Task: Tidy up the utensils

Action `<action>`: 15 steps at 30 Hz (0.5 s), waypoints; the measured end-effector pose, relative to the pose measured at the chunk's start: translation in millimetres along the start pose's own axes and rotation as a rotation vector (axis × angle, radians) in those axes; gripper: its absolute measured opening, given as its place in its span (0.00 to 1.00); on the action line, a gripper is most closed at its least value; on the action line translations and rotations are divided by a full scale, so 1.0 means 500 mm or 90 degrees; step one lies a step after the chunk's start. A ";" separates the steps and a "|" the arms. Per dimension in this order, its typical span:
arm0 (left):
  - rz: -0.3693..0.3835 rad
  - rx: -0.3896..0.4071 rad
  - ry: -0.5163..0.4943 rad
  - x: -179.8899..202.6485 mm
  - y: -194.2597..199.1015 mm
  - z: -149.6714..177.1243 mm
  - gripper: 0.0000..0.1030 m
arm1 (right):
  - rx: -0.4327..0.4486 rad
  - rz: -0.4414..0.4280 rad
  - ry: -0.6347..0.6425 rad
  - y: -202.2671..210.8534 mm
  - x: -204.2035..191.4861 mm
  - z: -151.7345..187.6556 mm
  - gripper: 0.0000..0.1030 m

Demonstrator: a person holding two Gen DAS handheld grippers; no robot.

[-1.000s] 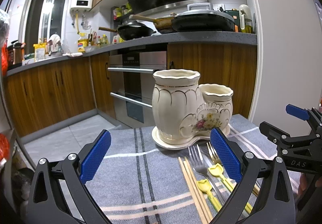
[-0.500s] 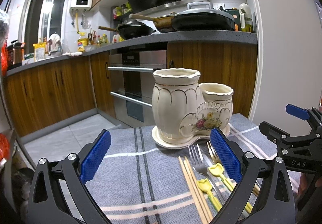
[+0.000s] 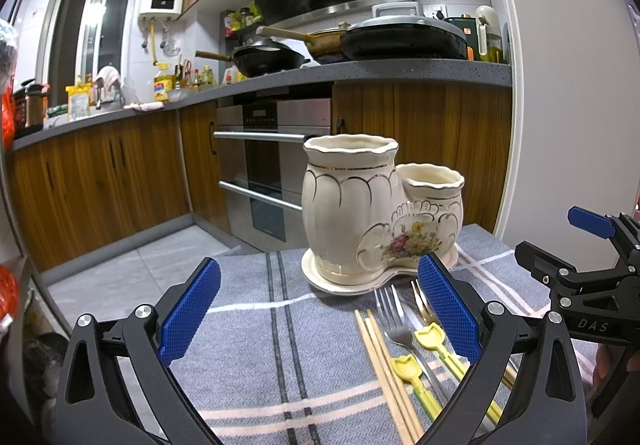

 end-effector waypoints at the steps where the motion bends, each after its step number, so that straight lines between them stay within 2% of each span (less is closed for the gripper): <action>1: 0.000 0.000 0.000 0.001 0.000 0.001 0.95 | 0.000 0.000 0.000 0.000 -0.001 0.000 0.95; 15: 0.000 -0.002 0.000 0.001 -0.001 0.000 0.95 | -0.002 0.000 0.000 0.004 0.000 0.001 0.95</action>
Point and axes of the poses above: each gripper's, at about its wrist camera, not at the fingertips, and y roughly against the way its jaws point, x to its right, z to its underside, the point moved 6 cm from there along -y, roughly the way its jaws point, and after that the axes turned 4 degrees about -y, right-handed, at the moved point
